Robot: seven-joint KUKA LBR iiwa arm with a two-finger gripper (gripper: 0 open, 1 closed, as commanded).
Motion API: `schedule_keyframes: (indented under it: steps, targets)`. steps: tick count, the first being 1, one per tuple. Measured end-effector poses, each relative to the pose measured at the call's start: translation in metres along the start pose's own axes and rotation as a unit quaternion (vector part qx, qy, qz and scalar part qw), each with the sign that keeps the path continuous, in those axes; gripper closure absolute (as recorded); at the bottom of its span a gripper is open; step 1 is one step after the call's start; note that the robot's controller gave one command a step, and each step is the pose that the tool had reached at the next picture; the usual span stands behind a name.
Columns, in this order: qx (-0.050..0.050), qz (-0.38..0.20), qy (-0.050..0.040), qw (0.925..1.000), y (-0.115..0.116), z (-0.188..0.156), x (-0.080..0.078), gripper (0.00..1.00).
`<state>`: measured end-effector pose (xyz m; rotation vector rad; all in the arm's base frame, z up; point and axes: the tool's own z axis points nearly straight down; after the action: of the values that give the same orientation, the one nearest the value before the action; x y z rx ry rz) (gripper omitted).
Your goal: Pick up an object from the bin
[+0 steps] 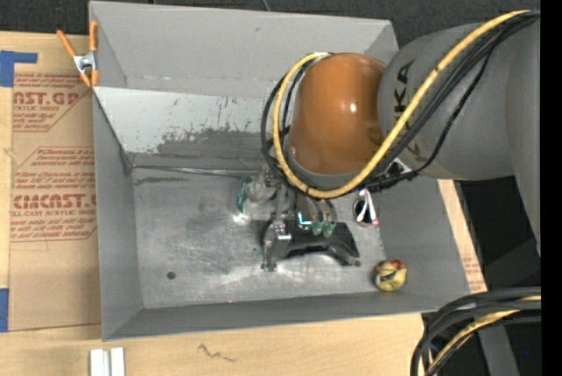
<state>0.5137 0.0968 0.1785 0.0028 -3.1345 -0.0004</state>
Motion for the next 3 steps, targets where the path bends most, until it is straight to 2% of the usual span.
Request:
schedule_keyframes:
  steps: [1, 2, 3]
  targets:
    - [0.0, 0.0, -0.0038, 1.0, 0.0, -0.004, -0.002, 0.0]
    - [-0.001, -0.001, -0.0042, 1.0, -0.049, 0.006, -0.009, 0.0]
    - [0.0, -0.104, -0.01, 0.9945, -0.067, 0.105, -0.028, 1.0]
